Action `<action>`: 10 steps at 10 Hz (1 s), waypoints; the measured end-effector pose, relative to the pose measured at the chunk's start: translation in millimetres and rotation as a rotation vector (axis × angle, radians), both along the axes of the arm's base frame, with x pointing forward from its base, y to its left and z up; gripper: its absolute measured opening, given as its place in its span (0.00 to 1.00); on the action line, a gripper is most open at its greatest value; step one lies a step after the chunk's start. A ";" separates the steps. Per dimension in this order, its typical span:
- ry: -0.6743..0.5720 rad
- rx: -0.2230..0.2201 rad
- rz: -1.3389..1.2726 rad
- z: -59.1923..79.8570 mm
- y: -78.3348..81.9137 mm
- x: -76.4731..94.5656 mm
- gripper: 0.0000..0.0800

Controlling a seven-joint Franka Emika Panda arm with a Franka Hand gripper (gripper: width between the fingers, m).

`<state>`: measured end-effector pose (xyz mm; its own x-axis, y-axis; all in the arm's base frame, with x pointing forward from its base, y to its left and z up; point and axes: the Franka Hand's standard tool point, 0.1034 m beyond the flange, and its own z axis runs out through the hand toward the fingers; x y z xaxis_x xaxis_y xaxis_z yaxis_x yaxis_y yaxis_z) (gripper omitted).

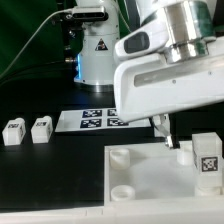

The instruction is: Assemble one leg

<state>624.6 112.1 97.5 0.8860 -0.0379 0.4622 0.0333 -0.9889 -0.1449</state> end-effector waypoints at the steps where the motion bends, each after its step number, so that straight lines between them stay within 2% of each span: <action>1: 0.069 0.008 0.009 -3.3 1.5 -0.1 0.81; 3: 0.305 0.036 0.037 -7.0 6.2 -2.3 0.81; 5: 0.459 0.054 0.056 -5.4 4.7 2.2 0.81; 6: 0.491 0.058 0.064 -5.8 5.1 3.5 0.81; 10: 0.454 0.053 0.053 -16.4 4.7 6.7 0.81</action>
Offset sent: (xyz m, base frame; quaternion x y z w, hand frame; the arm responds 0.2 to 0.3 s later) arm 0.0124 -0.0106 -0.0036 -0.0083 -0.2708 0.0157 0.9625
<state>631.3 116.8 81.0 0.9997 -0.0005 0.0258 0.0048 -0.9784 -0.2067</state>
